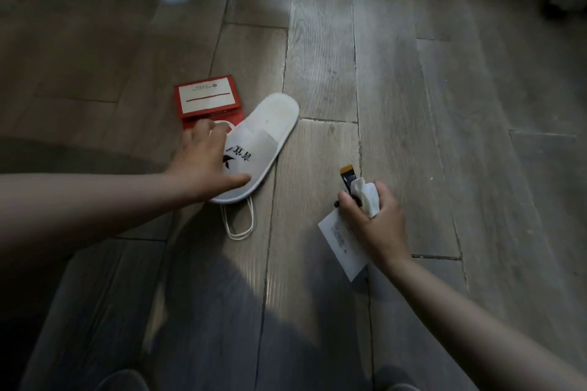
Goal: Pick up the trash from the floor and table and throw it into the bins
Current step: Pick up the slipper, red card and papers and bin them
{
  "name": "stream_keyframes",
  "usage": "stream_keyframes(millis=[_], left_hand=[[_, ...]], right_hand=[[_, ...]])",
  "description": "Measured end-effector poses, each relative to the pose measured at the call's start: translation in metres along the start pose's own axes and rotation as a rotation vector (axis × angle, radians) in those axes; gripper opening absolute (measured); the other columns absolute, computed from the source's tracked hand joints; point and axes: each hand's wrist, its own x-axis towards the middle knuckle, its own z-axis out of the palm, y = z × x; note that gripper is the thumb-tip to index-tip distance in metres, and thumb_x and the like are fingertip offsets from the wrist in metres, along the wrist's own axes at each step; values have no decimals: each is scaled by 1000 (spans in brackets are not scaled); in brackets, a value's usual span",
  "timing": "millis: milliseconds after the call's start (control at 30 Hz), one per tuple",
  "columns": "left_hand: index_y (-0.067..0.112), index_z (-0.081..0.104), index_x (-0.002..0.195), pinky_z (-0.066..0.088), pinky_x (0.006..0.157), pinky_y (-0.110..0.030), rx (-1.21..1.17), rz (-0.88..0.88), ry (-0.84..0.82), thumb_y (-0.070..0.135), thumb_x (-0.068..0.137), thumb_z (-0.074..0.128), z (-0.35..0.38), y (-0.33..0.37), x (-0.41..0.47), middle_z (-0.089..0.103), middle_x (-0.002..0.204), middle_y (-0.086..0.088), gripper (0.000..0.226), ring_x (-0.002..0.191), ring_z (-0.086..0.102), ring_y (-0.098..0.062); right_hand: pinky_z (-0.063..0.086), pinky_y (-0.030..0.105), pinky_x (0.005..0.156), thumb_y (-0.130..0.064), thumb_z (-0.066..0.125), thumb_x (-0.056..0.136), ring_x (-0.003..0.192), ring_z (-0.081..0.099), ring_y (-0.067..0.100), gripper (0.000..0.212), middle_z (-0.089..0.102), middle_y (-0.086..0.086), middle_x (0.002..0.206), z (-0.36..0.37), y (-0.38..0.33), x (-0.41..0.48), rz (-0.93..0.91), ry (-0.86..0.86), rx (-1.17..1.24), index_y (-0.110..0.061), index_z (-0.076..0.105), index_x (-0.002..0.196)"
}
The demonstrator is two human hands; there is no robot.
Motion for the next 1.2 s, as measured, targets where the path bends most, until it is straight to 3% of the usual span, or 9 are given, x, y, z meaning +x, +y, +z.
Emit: stream_keyframes(millis=[133, 233, 400, 533, 767, 867, 967, 1100, 1200], left_hand=[[18, 25, 139, 44, 97, -48, -165, -275, -95, 78, 50, 71, 10, -14, 18, 32, 137, -13, 117, 123, 40, -34], [16, 23, 141, 40, 103, -50, -227, -354, -127, 77, 50, 72, 10, -17, 30, 30, 140, -14, 120, 128, 37, -36], [25, 29, 141, 34, 109, -47, -330, -311, -128, 83, 35, 70, 9, -25, 39, 30, 146, -7, 128, 131, 35, -31], [27, 35, 136, 43, 101, -48, -327, -339, -149, 90, 25, 65, 21, -30, 43, 42, 137, -6, 131, 122, 46, -30], [15, 29, 136, 40, 98, -46, -320, -494, -34, 47, 52, 89, 21, -17, 36, 28, 139, -15, 108, 126, 38, -36], [13, 28, 136, 39, 100, -46, -352, -552, -8, 40, 49, 92, 19, -14, 35, 30, 140, -17, 111, 128, 37, -36], [12, 34, 130, 44, 95, -44, -426, -536, 0, 33, 47, 94, 17, -13, 34, 45, 132, -11, 104, 121, 46, -32], [10, 33, 125, 45, 85, -41, -486, -483, 50, 22, 52, 93, 9, -8, 27, 43, 112, -5, 95, 113, 50, -31], [8, 32, 123, 43, 78, -38, -505, -447, 69, 20, 55, 91, 4, -2, 21, 45, 119, -11, 91, 110, 50, -31]], right_hand=[[42, 23, 53, -64, 60, 66, 59, 54, 4, 37, 57, -8, 68, 0, 3, 2, 7, -5, 5, -29, 52, 74], [46, 28, 54, -64, 61, 67, 64, 59, 13, 38, 59, -4, 72, -1, 5, 1, 9, -18, 16, -29, 52, 77], [44, 25, 53, -62, 63, 69, 61, 57, 7, 37, 59, -5, 70, 0, 7, 2, 19, -4, 30, -27, 54, 78], [45, 23, 52, -63, 61, 67, 62, 60, 11, 41, 62, -1, 71, 2, 7, 5, 20, 9, 25, -25, 56, 79], [47, 26, 51, -63, 62, 67, 60, 61, 9, 42, 63, -3, 70, 2, 7, 7, 43, 10, 40, -23, 57, 81], [51, 34, 54, -62, 62, 68, 62, 63, 10, 42, 65, -1, 73, 0, 6, 6, 55, 7, 38, -23, 57, 82], [53, 41, 57, -62, 62, 68, 65, 65, 14, 43, 67, 1, 75, -3, 5, 4, 53, 17, 29, -22, 57, 83], [52, 39, 56, -63, 62, 66, 64, 65, 13, 44, 67, 2, 74, -6, 0, 0, 51, 18, 33, -22, 57, 81], [50, 36, 55, -64, 62, 64, 62, 62, 10, 44, 65, 0, 71, -10, -7, -2, 57, 33, 34, -23, 56, 78]])
